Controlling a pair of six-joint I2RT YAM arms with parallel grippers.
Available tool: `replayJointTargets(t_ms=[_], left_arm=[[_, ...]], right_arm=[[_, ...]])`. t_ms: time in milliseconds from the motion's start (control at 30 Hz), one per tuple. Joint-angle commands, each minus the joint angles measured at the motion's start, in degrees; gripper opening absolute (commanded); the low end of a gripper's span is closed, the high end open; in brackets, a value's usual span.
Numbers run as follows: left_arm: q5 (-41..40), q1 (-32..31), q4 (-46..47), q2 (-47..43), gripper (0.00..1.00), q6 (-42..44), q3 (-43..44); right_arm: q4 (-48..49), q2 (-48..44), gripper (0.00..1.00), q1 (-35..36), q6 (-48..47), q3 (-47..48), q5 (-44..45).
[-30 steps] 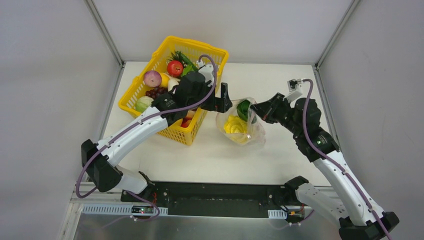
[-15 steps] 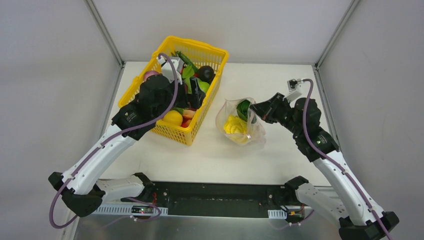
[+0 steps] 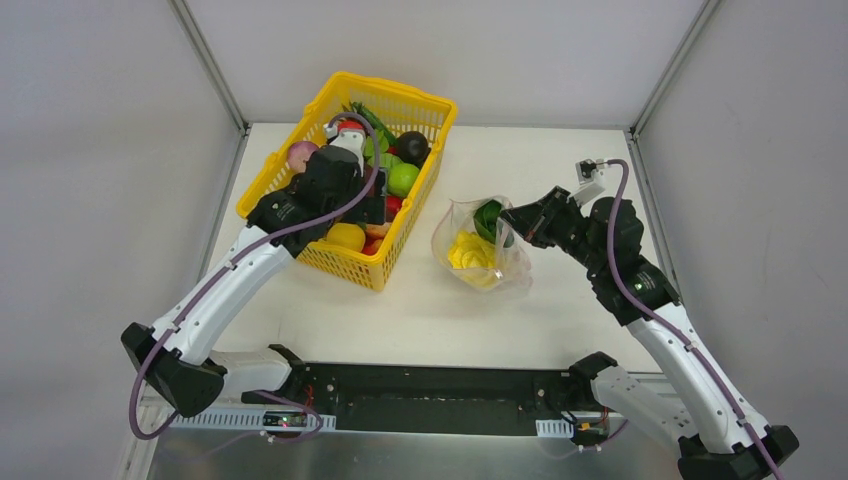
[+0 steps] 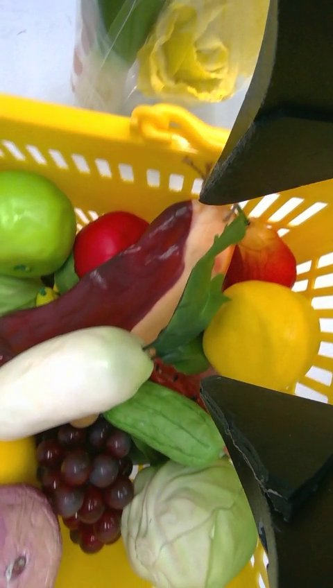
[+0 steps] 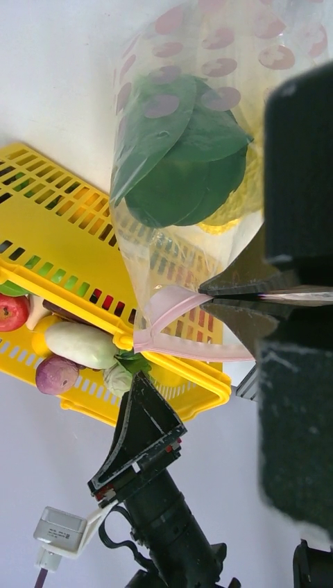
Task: Place the food in the zip-top bag and seal the zipper
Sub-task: Pick up the fake vegetable from the bin.
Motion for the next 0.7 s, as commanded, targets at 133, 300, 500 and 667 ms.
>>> replayJointTargets(t_ms=[133,300,500,667], left_arm=[[-0.4,9.1,4.6,6.0,0.95,0.1,4.3],[-1.0,11.0,6.6,13.7,0.87,-2.7,6.9],[0.0,11.3,7.6,15.9,0.65,-3.4,5.8],[0.1,11.3,9.5,13.0,0.48,-3.5,3.0]], right_arm=[[3.8,-0.6,0.00,-0.2,1.3,-0.4,-0.9],[5.9,-0.4,0.00,-0.2,2.7,-1.3,-1.6],[5.6,-1.0,0.00,-0.3,2.9,-1.7,-2.1],[5.4,-1.2,0.00,-0.2,2.8,-1.7,-1.6]])
